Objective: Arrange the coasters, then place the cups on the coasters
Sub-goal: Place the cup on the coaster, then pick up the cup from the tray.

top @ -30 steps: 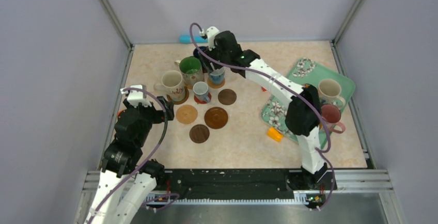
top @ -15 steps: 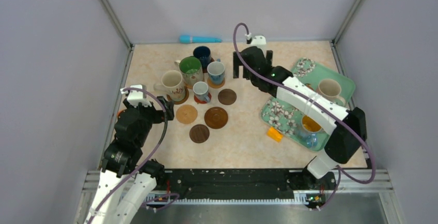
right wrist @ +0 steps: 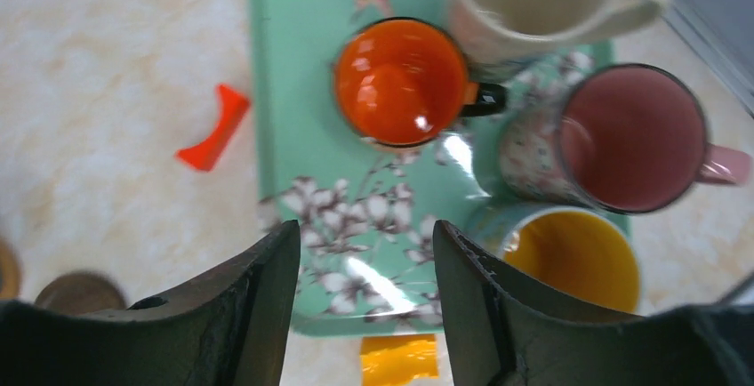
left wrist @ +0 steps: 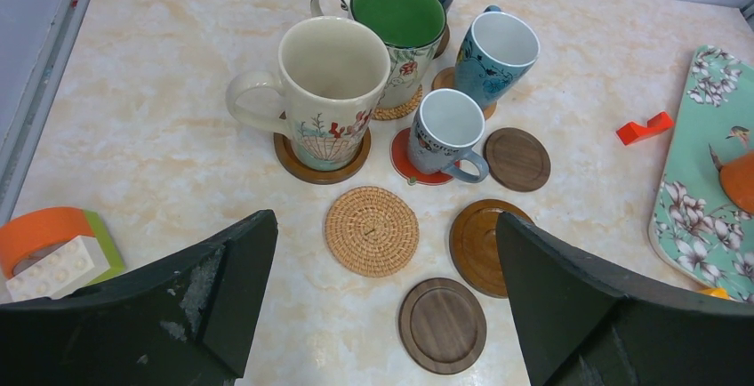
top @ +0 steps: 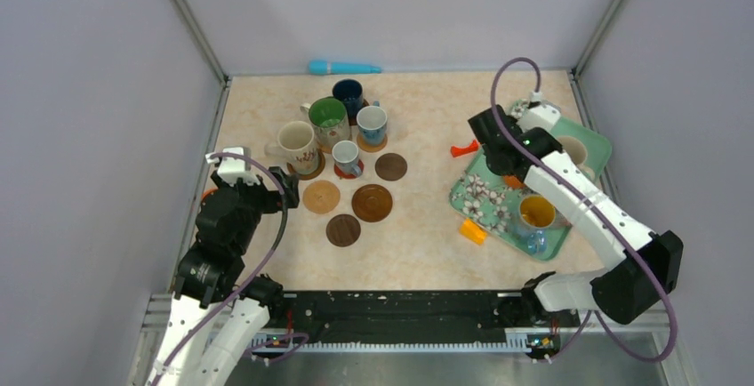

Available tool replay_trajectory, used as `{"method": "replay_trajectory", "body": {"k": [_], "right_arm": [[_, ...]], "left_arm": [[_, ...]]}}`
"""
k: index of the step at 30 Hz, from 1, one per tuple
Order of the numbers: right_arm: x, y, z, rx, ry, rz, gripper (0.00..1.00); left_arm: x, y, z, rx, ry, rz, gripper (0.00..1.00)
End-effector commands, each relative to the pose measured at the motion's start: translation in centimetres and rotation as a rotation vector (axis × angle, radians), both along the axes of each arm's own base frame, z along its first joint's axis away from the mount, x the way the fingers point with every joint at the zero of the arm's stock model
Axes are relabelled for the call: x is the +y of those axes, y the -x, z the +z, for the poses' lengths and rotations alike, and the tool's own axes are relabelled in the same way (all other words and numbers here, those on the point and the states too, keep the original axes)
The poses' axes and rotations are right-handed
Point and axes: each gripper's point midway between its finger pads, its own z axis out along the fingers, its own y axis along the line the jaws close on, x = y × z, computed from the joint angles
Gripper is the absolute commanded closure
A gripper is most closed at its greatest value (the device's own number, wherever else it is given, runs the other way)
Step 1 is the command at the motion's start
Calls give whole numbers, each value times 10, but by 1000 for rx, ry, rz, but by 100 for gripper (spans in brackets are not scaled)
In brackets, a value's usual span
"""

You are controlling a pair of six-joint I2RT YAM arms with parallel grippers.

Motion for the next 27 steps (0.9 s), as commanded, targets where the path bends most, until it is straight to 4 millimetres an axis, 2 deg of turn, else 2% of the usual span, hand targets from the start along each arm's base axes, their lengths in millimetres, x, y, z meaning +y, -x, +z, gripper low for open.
{"method": "replay_trajectory", "body": {"k": [1, 4, 10, 13, 18, 22, 27], "right_arm": [[-60, 43, -17, 53, -54, -291, 44], [-75, 60, -26, 61, -95, -392, 45], [-74, 77, -49, 118, -148, -438, 45], [-71, 79, -65, 144, -156, -438, 45], [-53, 65, -91, 156, -210, -323, 47], [-57, 72, -106, 184, -194, -349, 54], [-60, 73, -104, 176, -173, -340, 70]], "left_arm": [[-3, -3, 9, -44, 14, -12, 2], [-3, -3, 9, -42, 14, -14, 2], [-3, -3, 9, -41, 13, -13, 2], [-3, -4, 9, -40, 14, -14, 2], [-3, -4, 8, -38, 13, -13, 2], [-3, -4, 7, -36, 10, -11, 2], [-3, -4, 7, -35, 12, -12, 2]]}}
